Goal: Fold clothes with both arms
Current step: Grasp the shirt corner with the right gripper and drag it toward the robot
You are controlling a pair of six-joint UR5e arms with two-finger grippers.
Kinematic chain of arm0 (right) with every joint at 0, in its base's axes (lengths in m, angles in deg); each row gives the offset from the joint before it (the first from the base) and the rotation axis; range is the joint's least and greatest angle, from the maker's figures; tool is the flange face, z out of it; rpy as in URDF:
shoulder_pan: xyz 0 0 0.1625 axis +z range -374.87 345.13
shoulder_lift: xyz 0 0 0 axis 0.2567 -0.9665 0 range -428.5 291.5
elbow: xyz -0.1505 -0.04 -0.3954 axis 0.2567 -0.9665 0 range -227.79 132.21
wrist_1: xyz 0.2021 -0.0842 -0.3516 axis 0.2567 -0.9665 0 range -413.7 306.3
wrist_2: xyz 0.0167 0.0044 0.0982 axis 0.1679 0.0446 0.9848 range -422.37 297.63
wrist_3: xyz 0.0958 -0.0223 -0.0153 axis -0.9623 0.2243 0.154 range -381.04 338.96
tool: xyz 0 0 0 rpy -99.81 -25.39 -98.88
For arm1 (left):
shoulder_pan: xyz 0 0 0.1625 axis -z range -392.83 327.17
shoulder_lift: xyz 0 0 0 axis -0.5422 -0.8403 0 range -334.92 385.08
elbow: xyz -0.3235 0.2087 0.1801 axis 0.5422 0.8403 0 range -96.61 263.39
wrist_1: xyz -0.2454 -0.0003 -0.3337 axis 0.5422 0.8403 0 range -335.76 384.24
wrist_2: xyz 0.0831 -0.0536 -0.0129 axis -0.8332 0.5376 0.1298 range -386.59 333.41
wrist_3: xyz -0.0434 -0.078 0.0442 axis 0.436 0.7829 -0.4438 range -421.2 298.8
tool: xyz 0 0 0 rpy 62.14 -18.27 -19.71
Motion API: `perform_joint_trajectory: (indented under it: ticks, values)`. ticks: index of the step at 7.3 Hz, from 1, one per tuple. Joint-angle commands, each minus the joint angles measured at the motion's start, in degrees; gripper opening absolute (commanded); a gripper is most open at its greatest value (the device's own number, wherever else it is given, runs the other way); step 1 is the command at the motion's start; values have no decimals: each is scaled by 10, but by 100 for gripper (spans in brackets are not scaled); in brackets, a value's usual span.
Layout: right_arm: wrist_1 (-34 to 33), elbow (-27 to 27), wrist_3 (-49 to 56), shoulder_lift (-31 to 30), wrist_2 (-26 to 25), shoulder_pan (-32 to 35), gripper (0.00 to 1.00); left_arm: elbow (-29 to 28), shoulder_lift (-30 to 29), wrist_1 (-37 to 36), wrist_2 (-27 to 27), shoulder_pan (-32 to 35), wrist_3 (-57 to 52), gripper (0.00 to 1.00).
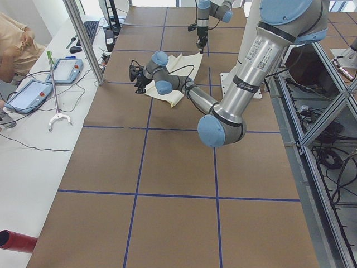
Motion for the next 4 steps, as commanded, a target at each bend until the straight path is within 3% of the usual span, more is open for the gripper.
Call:
perform_joint_trajectory:
  ticks: [1, 2, 4]
  values:
    - [-3, 47, -35, -25, 0, -103, 0, 1, -2, 0, 20, -2, 2, 50]
    - [-5, 43, -35, -29, -11, -109, 99, 8, -2, 0, 38, -2, 2, 50]
    - [-5, 23, -35, -28, -50, -105, 100, 32, 3, 0, 86, -3, 48, 50]
